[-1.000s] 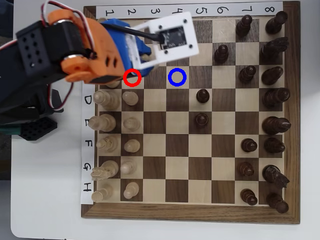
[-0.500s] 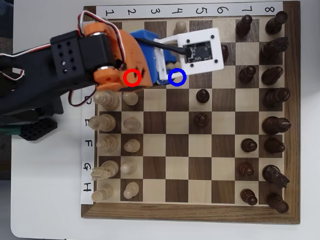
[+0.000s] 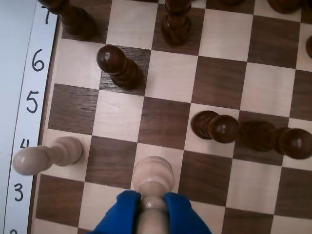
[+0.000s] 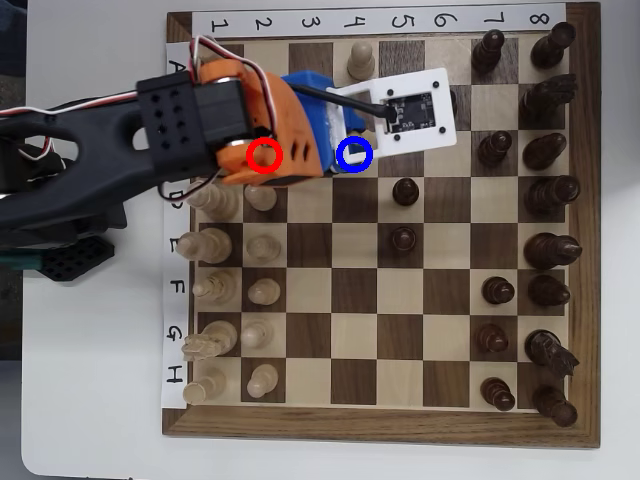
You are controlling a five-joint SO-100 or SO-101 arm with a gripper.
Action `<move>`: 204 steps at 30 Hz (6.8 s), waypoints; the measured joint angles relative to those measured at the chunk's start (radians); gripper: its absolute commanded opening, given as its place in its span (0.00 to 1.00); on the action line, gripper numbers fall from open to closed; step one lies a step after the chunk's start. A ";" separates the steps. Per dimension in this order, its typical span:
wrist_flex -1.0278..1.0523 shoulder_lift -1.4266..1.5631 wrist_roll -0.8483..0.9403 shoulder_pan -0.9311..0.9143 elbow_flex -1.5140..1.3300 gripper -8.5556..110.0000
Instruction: Move the piece to destination
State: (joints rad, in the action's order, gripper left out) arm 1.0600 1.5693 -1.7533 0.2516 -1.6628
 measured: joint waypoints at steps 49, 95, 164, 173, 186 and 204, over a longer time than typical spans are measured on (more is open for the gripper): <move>0.061 -0.138 0.000 -0.029 0.000 0.07; 0.064 -0.183 0.000 -0.002 0.087 0.09; 0.399 0.996 1.065 -0.568 -0.126 0.07; 0.410 1.120 1.474 -1.098 -0.186 0.07; 0.311 1.270 1.827 -1.703 -0.526 0.07; 0.049 1.450 1.859 -1.888 -1.115 0.07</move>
State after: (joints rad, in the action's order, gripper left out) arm 1.1091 3.0189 0.1058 -1.6368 -2.7780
